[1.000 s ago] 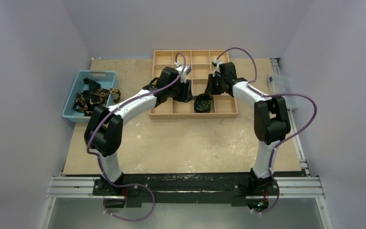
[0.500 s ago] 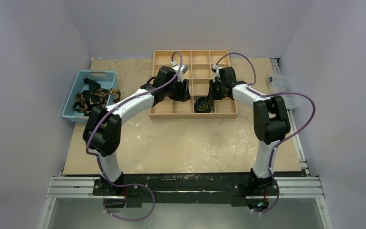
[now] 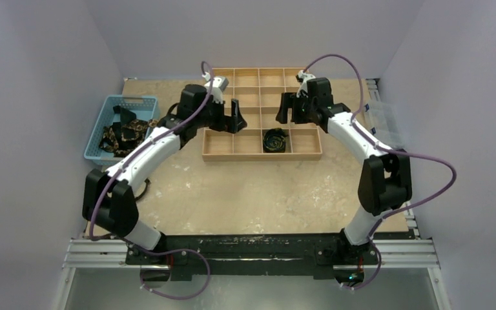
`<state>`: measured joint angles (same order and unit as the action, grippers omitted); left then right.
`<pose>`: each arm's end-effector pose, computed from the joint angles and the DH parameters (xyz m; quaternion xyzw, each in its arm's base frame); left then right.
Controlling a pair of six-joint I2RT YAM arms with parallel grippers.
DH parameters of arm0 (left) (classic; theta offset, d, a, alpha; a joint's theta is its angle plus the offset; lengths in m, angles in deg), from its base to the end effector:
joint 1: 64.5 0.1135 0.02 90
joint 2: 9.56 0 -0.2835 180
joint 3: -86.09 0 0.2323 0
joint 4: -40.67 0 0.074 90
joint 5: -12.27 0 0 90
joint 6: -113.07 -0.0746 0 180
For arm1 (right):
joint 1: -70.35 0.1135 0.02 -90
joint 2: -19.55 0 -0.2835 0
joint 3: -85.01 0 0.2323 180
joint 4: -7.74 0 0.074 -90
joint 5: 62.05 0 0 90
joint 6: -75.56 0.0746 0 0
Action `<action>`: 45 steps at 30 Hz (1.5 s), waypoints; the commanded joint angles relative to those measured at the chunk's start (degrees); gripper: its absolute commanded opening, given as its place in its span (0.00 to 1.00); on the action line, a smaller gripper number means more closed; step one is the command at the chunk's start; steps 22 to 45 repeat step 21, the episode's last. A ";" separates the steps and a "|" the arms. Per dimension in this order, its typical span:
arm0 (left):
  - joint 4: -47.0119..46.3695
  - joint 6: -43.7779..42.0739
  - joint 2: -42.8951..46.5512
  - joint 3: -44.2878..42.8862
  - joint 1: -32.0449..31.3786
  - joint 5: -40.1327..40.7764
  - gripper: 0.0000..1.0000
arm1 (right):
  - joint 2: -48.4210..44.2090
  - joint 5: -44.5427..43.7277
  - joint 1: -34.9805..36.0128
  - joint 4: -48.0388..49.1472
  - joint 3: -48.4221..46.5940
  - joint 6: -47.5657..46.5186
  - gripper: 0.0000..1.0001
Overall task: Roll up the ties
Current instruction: Reset both arms
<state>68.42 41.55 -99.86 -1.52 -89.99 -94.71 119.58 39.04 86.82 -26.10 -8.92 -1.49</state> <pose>0.3326 -0.1827 0.3125 0.1257 0.8523 -0.3027 0.4075 0.3922 0.1309 0.2735 -0.0686 0.9002 0.1916 0.3851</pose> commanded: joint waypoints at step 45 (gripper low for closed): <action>25.71 0.15 20.17 11.09 10.48 12.34 1.00 | -23.91 -2.58 -0.47 -4.72 16.29 4.80 0.98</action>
